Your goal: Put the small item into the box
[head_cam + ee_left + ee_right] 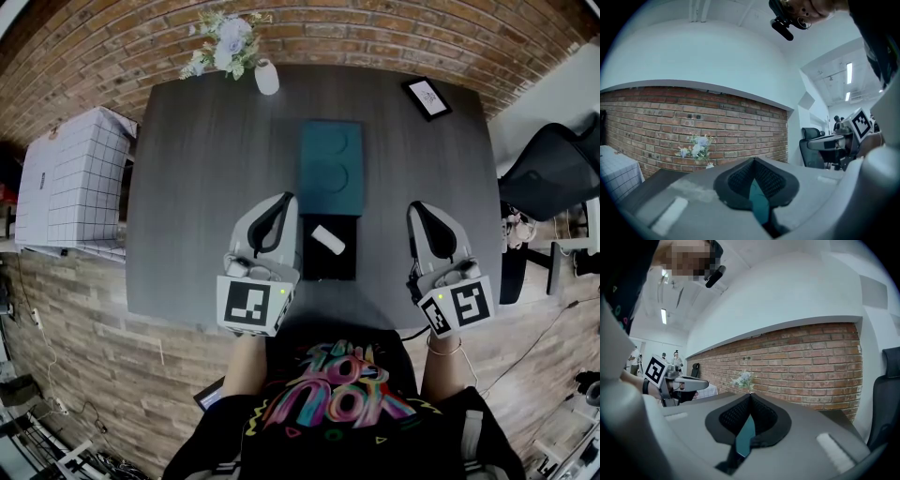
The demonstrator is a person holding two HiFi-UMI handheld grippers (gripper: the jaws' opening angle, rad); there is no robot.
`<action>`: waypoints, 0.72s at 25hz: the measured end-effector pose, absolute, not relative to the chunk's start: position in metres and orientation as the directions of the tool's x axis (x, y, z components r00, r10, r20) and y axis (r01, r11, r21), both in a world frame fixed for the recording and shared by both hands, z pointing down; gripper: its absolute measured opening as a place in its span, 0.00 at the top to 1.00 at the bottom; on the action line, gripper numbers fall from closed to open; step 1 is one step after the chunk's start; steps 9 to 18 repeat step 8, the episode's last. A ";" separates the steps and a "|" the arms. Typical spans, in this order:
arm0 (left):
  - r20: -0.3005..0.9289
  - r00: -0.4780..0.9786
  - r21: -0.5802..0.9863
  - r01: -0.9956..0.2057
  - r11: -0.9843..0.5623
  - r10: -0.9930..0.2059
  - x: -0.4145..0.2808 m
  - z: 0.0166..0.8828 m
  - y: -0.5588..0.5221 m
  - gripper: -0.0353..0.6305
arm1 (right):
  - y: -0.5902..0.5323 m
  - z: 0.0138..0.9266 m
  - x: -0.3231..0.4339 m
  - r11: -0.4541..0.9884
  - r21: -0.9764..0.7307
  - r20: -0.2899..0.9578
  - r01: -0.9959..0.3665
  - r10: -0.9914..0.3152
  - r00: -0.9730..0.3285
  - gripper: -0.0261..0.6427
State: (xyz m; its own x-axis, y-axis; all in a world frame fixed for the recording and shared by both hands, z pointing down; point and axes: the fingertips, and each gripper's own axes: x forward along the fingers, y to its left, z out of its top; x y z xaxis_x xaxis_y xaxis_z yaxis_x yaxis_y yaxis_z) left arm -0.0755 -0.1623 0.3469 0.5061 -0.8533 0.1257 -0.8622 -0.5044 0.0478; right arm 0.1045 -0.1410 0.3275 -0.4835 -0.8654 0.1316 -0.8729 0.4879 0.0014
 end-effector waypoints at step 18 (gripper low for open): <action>0.130 0.505 0.054 -0.863 -0.502 -0.853 -0.079 0.351 -0.164 0.95 | -0.141 0.330 0.099 0.494 0.001 0.132 -0.870 -0.862 -0.489 0.96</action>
